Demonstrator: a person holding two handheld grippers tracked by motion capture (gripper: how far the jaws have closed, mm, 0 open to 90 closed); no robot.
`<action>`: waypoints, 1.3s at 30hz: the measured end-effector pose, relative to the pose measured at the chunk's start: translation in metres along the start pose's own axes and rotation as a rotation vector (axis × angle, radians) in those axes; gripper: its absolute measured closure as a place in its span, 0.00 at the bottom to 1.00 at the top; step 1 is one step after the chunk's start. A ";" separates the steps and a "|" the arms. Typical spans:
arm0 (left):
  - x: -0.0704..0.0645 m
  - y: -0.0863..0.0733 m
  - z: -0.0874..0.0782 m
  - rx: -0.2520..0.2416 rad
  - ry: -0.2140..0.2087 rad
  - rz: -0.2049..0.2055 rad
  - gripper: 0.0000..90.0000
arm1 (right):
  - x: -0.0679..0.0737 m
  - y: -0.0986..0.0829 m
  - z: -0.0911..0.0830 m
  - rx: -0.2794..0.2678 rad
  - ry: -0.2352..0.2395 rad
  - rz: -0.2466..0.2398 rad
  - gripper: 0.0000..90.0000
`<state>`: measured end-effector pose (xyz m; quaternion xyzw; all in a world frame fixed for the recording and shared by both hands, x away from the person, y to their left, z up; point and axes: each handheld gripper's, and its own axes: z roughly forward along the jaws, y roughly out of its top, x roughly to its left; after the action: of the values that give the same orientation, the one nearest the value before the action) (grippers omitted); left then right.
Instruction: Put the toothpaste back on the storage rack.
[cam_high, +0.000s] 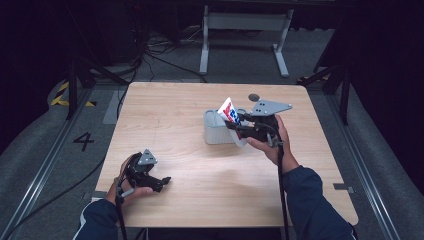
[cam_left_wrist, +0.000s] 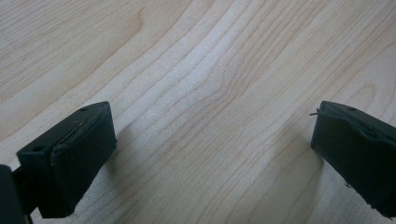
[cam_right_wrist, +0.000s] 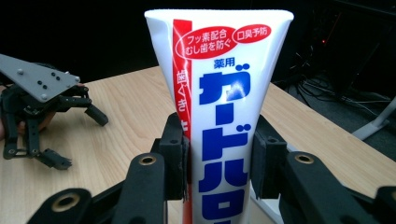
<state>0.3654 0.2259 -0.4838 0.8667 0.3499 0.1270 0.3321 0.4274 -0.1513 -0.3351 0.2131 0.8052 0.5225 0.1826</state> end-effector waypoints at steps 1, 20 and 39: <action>0.000 0.000 0.000 0.000 0.000 0.000 0.00 | -0.001 0.001 0.001 -0.002 -0.002 0.003 0.71; 0.000 0.000 0.000 0.004 -0.002 0.001 0.00 | -0.018 0.022 0.015 -0.043 -0.050 0.018 0.71; 0.000 0.000 0.000 0.003 -0.003 -0.002 0.00 | -0.037 0.025 0.035 -0.053 -0.106 0.043 0.71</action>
<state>0.3653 0.2259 -0.4834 0.8669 0.3506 0.1250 0.3316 0.4808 -0.1356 -0.3229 0.2531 0.7753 0.5354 0.2193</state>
